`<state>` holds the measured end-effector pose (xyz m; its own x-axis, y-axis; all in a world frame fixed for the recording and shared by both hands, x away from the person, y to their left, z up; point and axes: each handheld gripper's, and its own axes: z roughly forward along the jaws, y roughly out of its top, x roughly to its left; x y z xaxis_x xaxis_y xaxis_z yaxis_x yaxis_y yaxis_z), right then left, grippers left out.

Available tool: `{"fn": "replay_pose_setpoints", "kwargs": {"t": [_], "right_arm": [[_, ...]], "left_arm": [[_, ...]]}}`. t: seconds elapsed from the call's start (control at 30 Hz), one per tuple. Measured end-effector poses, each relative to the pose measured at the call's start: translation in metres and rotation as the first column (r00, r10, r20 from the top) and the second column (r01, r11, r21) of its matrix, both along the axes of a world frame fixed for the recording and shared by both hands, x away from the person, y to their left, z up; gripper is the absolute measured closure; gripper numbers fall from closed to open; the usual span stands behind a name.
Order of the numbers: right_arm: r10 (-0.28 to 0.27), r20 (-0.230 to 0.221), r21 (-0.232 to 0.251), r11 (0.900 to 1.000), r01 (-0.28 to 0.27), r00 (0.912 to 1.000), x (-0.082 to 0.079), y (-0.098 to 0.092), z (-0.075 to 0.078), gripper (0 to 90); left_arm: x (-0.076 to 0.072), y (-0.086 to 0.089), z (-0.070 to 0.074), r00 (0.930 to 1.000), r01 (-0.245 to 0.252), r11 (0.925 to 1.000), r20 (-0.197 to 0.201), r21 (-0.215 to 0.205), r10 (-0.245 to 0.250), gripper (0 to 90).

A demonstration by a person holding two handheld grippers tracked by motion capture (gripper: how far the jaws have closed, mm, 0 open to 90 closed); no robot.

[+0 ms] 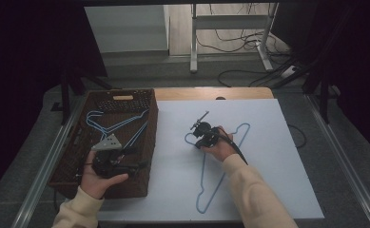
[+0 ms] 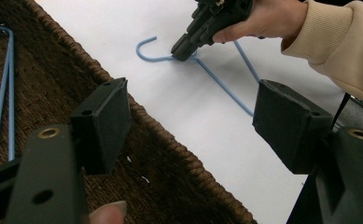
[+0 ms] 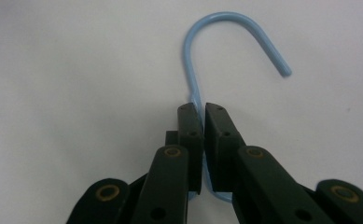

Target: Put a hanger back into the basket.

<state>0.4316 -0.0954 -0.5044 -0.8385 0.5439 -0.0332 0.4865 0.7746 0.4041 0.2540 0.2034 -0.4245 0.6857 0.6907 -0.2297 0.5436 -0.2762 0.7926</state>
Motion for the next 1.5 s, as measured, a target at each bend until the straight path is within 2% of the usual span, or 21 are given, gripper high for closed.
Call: {"fn": "replay_pose_setpoints", "kwargs": {"t": [0.1, 0.4, 0.57, 0.8, 0.9, 1.03, 1.07, 1.13, 1.2, 1.23, 1.27, 1.3, 1.33, 1.37, 1.5], "right_arm": [[-0.007, 0.030, -0.006, 1.000, 0.007, 0.9995, -0.003, 0.000, 0.002, 86.3], [-0.053, 0.092, 0.069, 0.997, 0.047, 0.9944, -0.012, -0.016, 0.025, 86.2], [-0.087, 0.124, 0.115, 0.991, 0.073, 0.9884, -0.017, -0.028, 0.037, 86.2], [-0.119, 0.145, 0.164, 0.982, 0.095, 0.9823, -0.026, -0.039, 0.047, 86.2], [-0.126, 0.148, 0.180, 0.979, 0.098, 0.9809, -0.028, -0.042, 0.049, 86.1], [-0.136, 0.150, 0.204, 0.973, 0.104, 0.9792, -0.031, -0.047, 0.052, 86.3], [-0.138, 0.153, 0.209, 0.972, 0.104, 0.9786, -0.032, -0.048, 0.053, 90.0], [-0.145, 0.157, 0.229, 0.968, 0.107, 0.9770, -0.034, -0.051, 0.056, 90.0], [-0.143, 0.163, 0.231, 0.967, 0.103, 0.9763, -0.035, -0.051, 0.058, 90.0], [-0.139, 0.162, 0.226, 0.969, 0.101, 0.9770, -0.035, -0.051, 0.057, 90.0], [-0.142, 0.156, 0.219, 0.970, 0.106, 0.9776, -0.035, -0.051, 0.056, 90.0], [-0.143, 0.150, 0.213, 0.971, 0.109, 0.9784, -0.034, -0.051, 0.054, 90.0], [-0.144, 0.138, 0.210, 0.971, 0.113, 0.9800, -0.034, -0.051, 0.052, 90.0], [-0.137, 0.119, 0.202, 0.973, 0.111, 0.9834, -0.032, -0.051, 0.049, 89.4], [-0.138, 0.060, 0.169, 0.978, 0.126, 0.9886, -0.016, -0.042, 0.032, 78.6]], "left_arm": [[0.000, 0.000, 0.000, 1.0000, -0.001, 1.0000, 0.001, 0.000, 0.001, 27.9], [-0.002, -0.011, 0.004, 0.9997, 0.021, 0.9998, 0.012, 0.007, -0.021, 27.9], [-0.002, -0.027, 0.009, 0.9984, 0.052, 0.9985, 0.023, 0.019, -0.053, 27.8], [0.002, -0.062, 0.010, 0.9976, 0.069, 0.9966, -0.007, 0.045, -0.068, 27.9], [0.003, -0.081, 0.010, 0.9956, 0.090, 0.9949, -0.031, 0.047, -0.088, 27.8], [0.008, -0.109, 0.004, 0.9904, 0.114, 0.9915, -0.085, 0.062, -0.109, 27.3], [0.010, -0.116, 0.001, 0.9879, 0.127, 0.9895, -0.099, 0.069, -0.120, 27.2], [0.016, -0.130, -0.009, 0.9826, 0.136, 0.9876, -0.138, 0.077, -0.125, 27.1], [0.023, -0.144, -0.022, 0.9791, 0.128, 0.9874, -0.171, 0.094, -0.110, 27.2], [0.028, -0.150, -0.031, 0.9725, 0.112, 0.9869, -0.216, 0.116, -0.085, 28.1], [0.031, -0.153, -0.040, 0.9608, 0.111, 0.9883, -0.265, 0.104, -0.080, 28.7], [0.032, -0.154, -0.046, 0.9534, 0.121, 0.9900, -0.286, 0.072, -0.095, 29.7], [0.032, -0.155, -0.048, 0.9525, 0.125, 0.9894, -0.288, 0.073, -0.099, 30.3], [0.031, -0.155, -0.049, 0.9554, 0.122, 0.9891, -0.280, 0.082, -0.095, 30.2], [0.031, -0.154, -0.049, 0.9582, 0.119, 0.9898, -0.270, 0.079, -0.093, 30.0]]}}
